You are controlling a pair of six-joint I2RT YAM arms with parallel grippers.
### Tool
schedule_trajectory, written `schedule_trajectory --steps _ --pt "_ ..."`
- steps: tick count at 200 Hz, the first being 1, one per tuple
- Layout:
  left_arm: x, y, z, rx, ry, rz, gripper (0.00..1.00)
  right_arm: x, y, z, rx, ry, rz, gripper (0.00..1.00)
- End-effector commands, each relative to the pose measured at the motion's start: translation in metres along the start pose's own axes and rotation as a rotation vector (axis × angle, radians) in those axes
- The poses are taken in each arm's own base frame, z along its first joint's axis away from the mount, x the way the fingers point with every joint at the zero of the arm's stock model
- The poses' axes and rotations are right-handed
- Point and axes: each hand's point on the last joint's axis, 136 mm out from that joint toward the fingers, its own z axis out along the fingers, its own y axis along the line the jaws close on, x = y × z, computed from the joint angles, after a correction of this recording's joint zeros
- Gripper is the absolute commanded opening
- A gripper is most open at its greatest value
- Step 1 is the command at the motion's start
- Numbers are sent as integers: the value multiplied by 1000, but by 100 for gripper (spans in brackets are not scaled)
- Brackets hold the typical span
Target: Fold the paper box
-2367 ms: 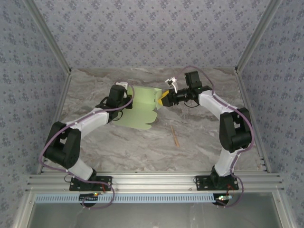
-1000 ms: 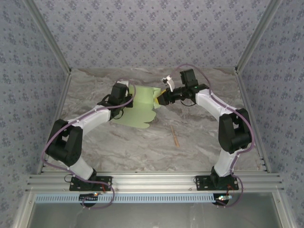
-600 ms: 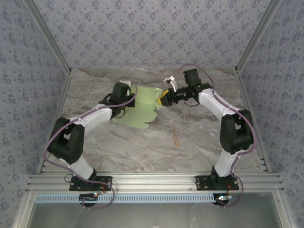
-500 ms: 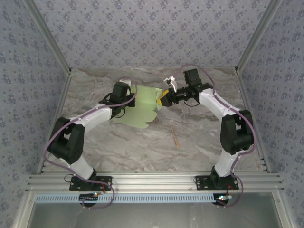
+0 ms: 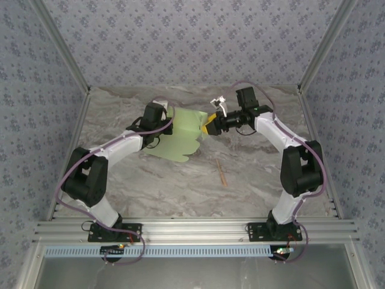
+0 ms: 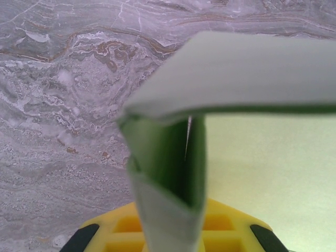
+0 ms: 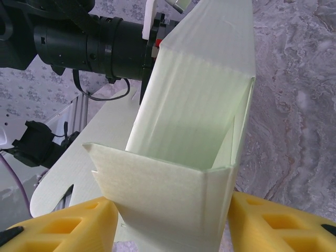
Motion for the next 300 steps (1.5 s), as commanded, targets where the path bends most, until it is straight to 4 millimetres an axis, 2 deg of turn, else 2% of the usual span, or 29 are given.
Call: schedule_trajectory --steps 1,79,103,143,179,191,220,257,300 --pt "11 21 10 -99 39 12 0 -18 37 -11 -118 -56 -46 58" --pt "13 29 12 -115 48 3 0 -17 35 -13 -108 -65 -40 60" --pt "14 28 13 -108 53 0 0 -17 41 0 -124 -48 -46 55" --pt "16 26 13 -99 60 -5 0 -19 36 12 -87 -39 -48 49" --pt "16 23 11 -96 59 1 0 -23 16 21 50 -41 -5 43" --pt "16 25 11 -105 59 4 0 -23 15 23 64 -43 8 46" --pt "20 31 14 -141 68 15 0 -19 28 31 28 -31 9 55" --pt "23 34 20 -165 86 25 0 -18 37 40 39 -7 9 58" --pt "23 33 22 -185 90 45 0 -20 17 57 213 7 104 58"
